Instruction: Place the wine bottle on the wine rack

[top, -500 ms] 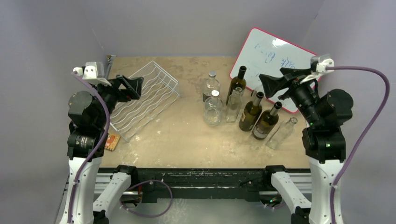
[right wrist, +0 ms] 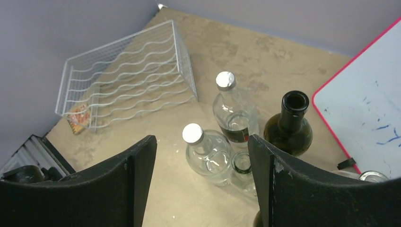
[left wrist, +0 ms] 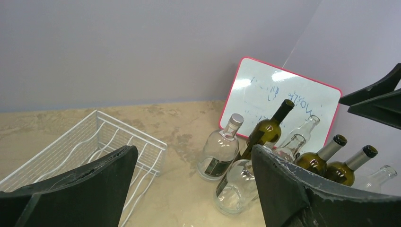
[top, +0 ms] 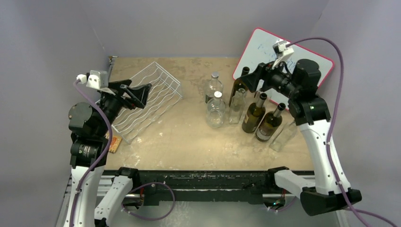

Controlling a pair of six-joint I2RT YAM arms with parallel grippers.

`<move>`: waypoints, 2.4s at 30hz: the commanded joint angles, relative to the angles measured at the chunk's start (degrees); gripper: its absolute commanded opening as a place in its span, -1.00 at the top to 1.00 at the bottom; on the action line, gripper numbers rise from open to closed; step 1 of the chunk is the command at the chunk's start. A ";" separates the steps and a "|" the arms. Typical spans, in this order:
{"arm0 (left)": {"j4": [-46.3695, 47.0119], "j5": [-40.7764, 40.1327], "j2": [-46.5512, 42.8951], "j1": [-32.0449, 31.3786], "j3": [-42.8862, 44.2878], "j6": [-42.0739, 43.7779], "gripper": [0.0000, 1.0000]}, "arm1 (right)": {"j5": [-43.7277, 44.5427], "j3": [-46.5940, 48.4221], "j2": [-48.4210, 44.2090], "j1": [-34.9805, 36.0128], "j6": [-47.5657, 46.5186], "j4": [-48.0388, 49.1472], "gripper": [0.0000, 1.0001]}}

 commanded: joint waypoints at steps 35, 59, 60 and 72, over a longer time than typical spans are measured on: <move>3.60 -1.60 5.37 -1.69 -2.35 -0.84 -0.82 | 42.71 -4.14 12.38 20.38 -0.74 -8.07 -0.01; 5.00 7.44 12.15 -6.28 -1.39 -1.29 -0.78 | 37.12 -7.76 4.67 20.38 -6.15 -6.37 1.00; 4.84 7.46 12.82 -7.08 -1.27 -1.02 -0.79 | 36.18 -7.94 4.06 20.40 -6.14 -6.69 1.00; 8.94 8.83 16.56 -10.52 -4.10 -2.59 -0.78 | 25.00 -10.12 -1.36 20.45 -6.97 -8.23 1.00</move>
